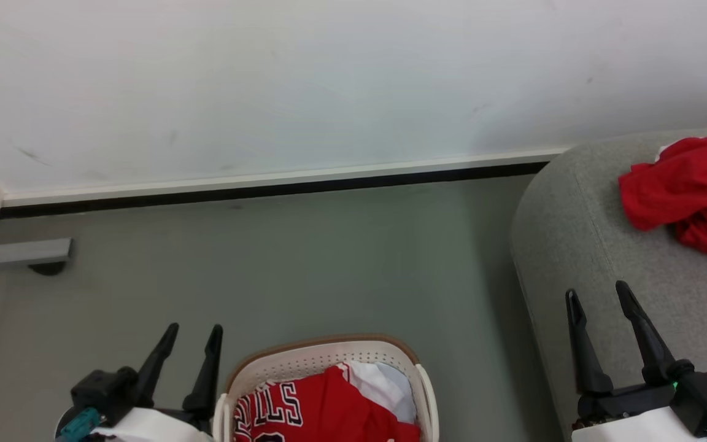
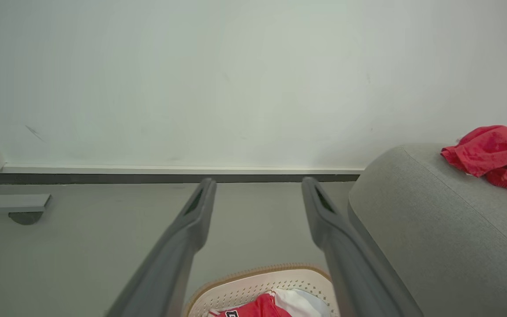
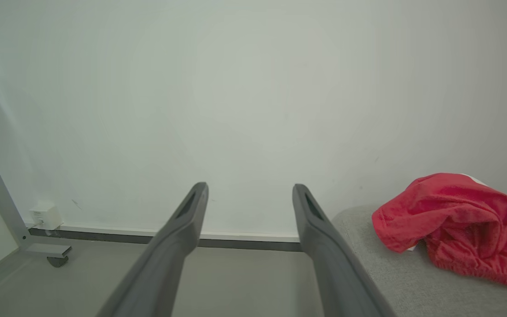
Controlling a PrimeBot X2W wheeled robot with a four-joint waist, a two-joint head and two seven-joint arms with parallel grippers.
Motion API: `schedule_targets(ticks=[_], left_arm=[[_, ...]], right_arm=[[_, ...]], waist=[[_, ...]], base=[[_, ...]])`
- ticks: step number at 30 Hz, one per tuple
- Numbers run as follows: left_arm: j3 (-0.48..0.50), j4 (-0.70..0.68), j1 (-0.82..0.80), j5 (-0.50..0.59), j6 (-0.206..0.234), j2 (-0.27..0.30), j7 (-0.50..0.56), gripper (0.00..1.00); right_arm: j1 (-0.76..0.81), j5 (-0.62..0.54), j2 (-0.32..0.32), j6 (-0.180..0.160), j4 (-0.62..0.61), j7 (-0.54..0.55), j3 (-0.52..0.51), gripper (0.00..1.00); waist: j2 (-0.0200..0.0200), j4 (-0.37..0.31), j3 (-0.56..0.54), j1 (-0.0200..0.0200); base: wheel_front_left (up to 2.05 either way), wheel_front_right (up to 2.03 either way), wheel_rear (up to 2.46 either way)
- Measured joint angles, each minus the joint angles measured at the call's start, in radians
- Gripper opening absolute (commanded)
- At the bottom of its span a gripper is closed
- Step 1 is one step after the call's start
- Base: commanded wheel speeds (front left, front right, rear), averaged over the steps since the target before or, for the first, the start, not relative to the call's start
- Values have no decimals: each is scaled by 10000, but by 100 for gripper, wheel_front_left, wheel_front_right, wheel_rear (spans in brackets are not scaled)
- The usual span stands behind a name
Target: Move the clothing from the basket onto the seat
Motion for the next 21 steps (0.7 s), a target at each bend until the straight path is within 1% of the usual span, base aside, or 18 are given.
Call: schedule_targets(ticks=[7,13,16,21], left_arm=[[-723,625,-745,-393,0,784,2,100],[-1942,1459,-1481,-447,0,1684,290,100],[-2675,1935,-1956,-428,0,2090,614,100],[-4451,2665,-2635,-203,0,2872,1381,100]], right_arm=[[-401,314,10,0,-575,-19,13,100],[-852,995,2,0,-1197,-21,-73,100],[-975,1179,-2,-2,-1404,-21,-52,100],[-1204,1714,2,-2,-1766,-21,-33,100]], waist=[[0,-761,762,0],[0,-1490,1636,0],[0,-1839,2120,1],[0,-2392,2953,1]], base=[[0,0,0],[0,0,0],[0,0,0],[0,0,0]])
